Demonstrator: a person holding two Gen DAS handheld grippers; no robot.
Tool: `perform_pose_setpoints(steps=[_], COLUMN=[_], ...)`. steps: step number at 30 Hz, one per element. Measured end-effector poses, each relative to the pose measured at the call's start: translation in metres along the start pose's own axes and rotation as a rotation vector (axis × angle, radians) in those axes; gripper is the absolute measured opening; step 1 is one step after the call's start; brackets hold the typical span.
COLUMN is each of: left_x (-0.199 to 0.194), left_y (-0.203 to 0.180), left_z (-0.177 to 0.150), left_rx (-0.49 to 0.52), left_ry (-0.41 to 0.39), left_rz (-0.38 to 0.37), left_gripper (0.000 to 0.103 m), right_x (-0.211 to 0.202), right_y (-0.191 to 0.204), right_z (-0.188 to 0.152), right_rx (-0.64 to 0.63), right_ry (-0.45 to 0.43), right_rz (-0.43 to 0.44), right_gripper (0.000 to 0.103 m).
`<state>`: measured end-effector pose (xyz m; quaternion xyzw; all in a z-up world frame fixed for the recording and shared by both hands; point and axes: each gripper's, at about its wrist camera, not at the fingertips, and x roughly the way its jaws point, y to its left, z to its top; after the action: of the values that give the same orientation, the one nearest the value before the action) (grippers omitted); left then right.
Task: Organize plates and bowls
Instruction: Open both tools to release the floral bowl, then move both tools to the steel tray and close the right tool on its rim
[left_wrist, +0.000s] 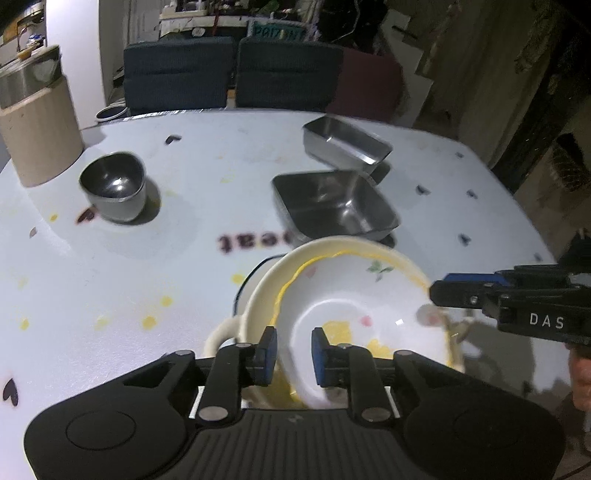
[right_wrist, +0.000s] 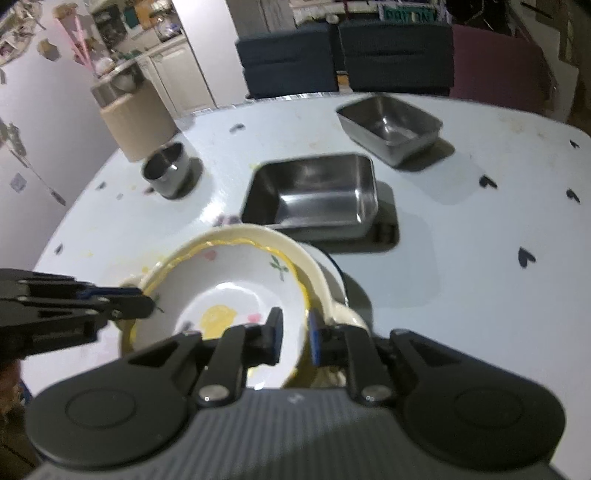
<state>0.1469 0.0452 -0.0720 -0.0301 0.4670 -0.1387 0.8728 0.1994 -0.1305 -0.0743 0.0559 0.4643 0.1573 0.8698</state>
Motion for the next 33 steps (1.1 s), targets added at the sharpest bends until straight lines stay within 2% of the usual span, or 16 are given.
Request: perform_pose_setpoints(steps=[1,3,4,5,6,8,13,18,20,23,24,25,27,28,30,33], left_x=[-0.004,-0.014,-0.017,-0.021,-0.023,-0.025,-0.014,0.015,0.031,0.054,0.063,0.07,0.084,0.091,0.101,0.114], left_y=[-0.002,-0.005,-0.006,-0.007,-0.007,-0.006,-0.001,0.007,0.011,0.018,0.02,0.021,0.023,0.024,0.024,0.021], left_z=[0.003,0.011,0.015,0.02,0.025,0.036,0.067,0.094,0.102,0.111,0.113,0.115,0.116,0.116,0.114,0.111], left_rx=[0.001,-0.001,-0.002,-0.006,-0.01,-0.021,-0.056,-0.096,-0.116,-0.158,-0.176,-0.188,-0.207,-0.214,-0.218,-0.203], left_ry=[-0.015,-0.056,-0.075,-0.098,-0.12,-0.159,-0.196,-0.165,-0.146,-0.116,-0.105,-0.09,-0.053,-0.035,-0.005,0.035], left_rz=[-0.012,-0.023,-0.025,-0.026,-0.023,-0.003,0.027,0.064,0.094,0.085,0.074,0.063,0.042,0.033,0.022,0.023], left_gripper=[0.03,0.051,0.056,0.069,0.083,0.095,0.101,0.103,0.103,0.099,0.093,0.089,0.074,0.072,0.061,0.052], right_x=[-0.005,-0.016,-0.022,-0.027,-0.032,-0.039,-0.046,-0.031,-0.019,0.001,0.008,0.014,0.025,0.033,0.043,0.056], right_y=[0.0,0.002,0.003,0.003,0.004,0.002,-0.017,-0.04,-0.048,-0.057,-0.06,-0.063,-0.069,-0.073,-0.077,-0.079], right_z=[0.001,0.005,0.007,0.009,0.013,0.021,0.047,0.072,0.081,0.091,0.094,0.097,0.099,0.102,0.1,0.098], right_rx=[0.0,-0.009,-0.02,-0.03,-0.042,-0.049,-0.027,0.018,0.042,0.071,0.078,0.085,0.099,0.114,0.13,0.112], right_ry=[-0.015,-0.05,-0.073,-0.092,-0.115,-0.159,-0.267,-0.305,-0.294,-0.255,-0.237,-0.22,-0.18,-0.156,-0.128,-0.099], right_rz=[0.018,0.042,0.048,0.049,0.051,0.048,0.001,-0.042,-0.05,-0.071,-0.082,-0.084,-0.058,-0.052,-0.051,-0.036], right_gripper=[0.024,0.032,0.041,0.05,0.055,0.072,0.103,0.103,0.103,0.103,0.102,0.096,0.079,0.07,0.067,0.062])
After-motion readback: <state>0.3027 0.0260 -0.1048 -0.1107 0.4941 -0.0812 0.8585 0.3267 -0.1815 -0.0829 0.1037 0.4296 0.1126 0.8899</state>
